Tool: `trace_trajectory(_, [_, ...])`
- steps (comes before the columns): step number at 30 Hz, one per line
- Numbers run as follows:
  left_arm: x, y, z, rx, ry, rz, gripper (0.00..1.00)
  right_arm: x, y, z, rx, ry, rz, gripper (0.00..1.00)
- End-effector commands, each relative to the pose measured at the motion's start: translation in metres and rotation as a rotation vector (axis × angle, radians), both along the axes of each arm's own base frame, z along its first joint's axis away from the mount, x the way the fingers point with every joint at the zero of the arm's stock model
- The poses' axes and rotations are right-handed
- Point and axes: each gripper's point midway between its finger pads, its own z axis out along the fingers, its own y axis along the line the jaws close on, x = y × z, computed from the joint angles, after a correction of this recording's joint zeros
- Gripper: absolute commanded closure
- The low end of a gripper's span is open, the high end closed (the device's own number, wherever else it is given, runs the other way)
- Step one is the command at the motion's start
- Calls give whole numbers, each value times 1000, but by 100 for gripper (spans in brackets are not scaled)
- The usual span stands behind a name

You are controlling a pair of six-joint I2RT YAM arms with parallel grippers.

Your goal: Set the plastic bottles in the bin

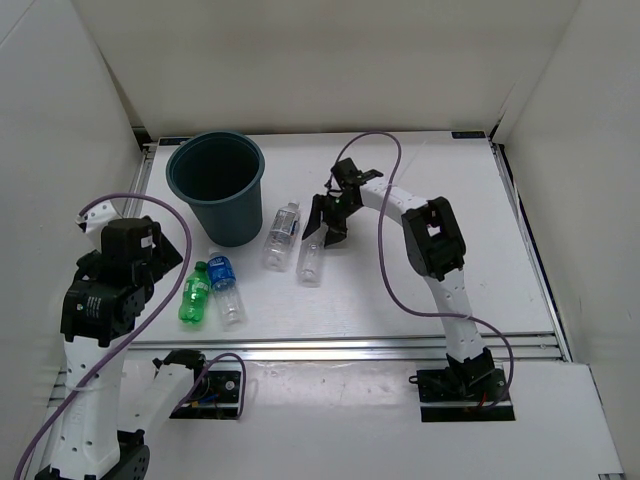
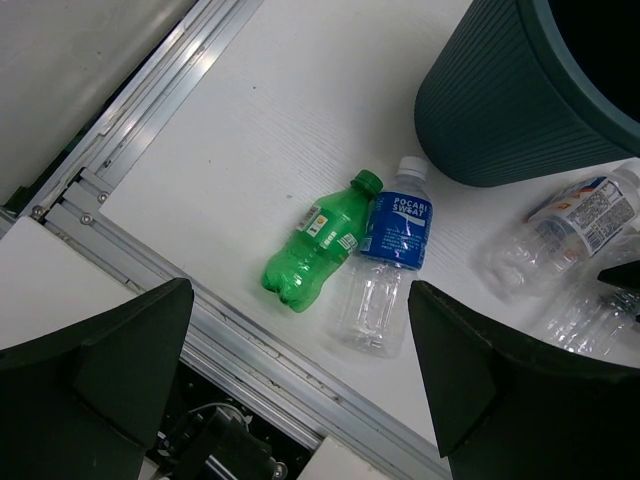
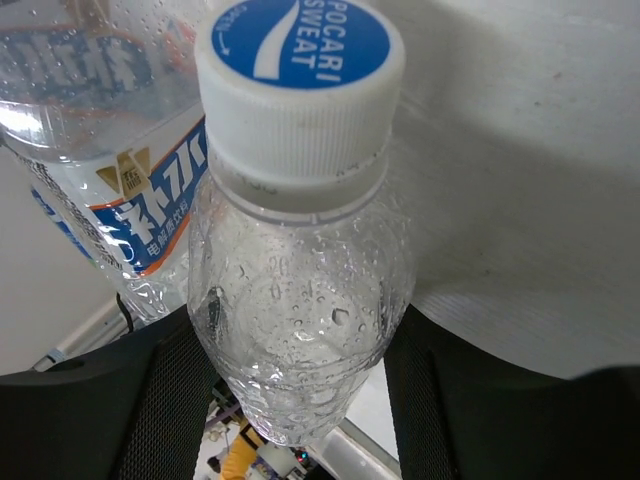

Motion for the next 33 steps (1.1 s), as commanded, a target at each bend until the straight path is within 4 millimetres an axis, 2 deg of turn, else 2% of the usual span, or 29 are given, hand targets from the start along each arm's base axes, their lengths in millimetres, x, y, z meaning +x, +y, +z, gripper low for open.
trace_trajectory(1, [-10, 7, -5, 24, 32, 32, 0, 13, -10, 34, 45, -89, -2, 46])
trace_trajectory(2, [-10, 7, -5, 15, 27, 39, 0, 15, -17, 41, 32, -102, -11, 47])
trace_trajectory(5, [-10, 8, -8, 17, 32, 51, 0, 22, -22, 98, 72, -205, -23, 51])
trace_trajectory(6, [-8, 8, -7, 16, 23, 51, 0, 28, -26, 130, 97, -276, -39, 53])
trace_trajectory(8, [-7, 7, -9, 16, 26, 51, 0, 33, -23, 172, 147, -358, -49, 55])
trace_trajectory(9, [-5, 7, -8, 14, 14, 51, 0, 39, -19, 217, 204, -448, -61, 55])
trace_trajectory(12, [0, 3, -9, -2, 6, 37, 0, 51, -9, 287, 324, -585, -70, 58])
trace_trajectory(13, [4, -1, -11, -18, -1, 22, 0, 54, -5, 328, 397, -656, -85, 58])
trace_trajectory(15, [4, -1, -11, -18, -1, 22, 0, 64, 4, 369, 515, -767, -107, 54])
trace_trajectory(16, [4, -1, -11, -18, -1, 22, 0, 67, 8, 378, 561, -782, -114, 54])
trace_trajectory(17, [4, -1, -11, -18, -1, 22, 0, 74, 14, 378, 603, -765, -131, 53])
trace_trajectory(18, [4, -1, -11, -18, -1, 22, 0, 75, 24, 399, 665, -832, -127, 53])
trace_trajectory(19, [4, -1, -11, -18, -1, 22, 0, 76, 30, 409, 696, -858, -129, 53])
trace_trajectory(20, [6, -3, -10, -12, -1, 1, 0, 80, 45, 406, 713, -864, -137, 53])
trace_trajectory(21, [7, -2, -7, 5, 6, -13, 0, 79, 50, 428, 763, -939, -140, 53])
trace_trajectory(22, [9, -4, -6, 5, 11, -25, 0, 73, 61, 433, 790, -947, -144, 53])
trace_trajectory(24, [8, -2, 0, 26, 17, -43, 0, 79, 71, 440, 811, -1007, -205, 52])
trace_trajectory(25, [11, -3, 2, 33, 22, -48, 0, 75, 81, 442, 817, -1038, -204, 52])
trace_trajectory(26, [9, -2, 4, 40, 24, -55, 0, 81, 89, 436, 809, -1056, -216, 50])
trace_trajectory(27, [11, -2, 11, 44, 14, -60, 0, 82, 94, 438, 812, -1086, -222, 42])
trace_trajectory(28, [12, -2, 12, 52, 27, -65, 0, 80, 101, 441, 815, -1133, -224, 42])
trace_trajectory(30, [14, -6, 21, 33, 12, -85, 0, 95, 102, 434, 796, -1164, -273, 42])
trace_trajectory(31, [14, -6, 22, 35, 24, -85, 0, 100, 111, 420, 787, -1152, -275, 41])
trace_trajectory(32, [13, -8, 25, 26, 20, -94, 0, 101, 110, 429, 801, -1193, -281, 41])
trace_trajectory(33, [13, -10, 27, 6, 4, -90, 0, 104, 111, 423, 790, -1197, -276, 40])
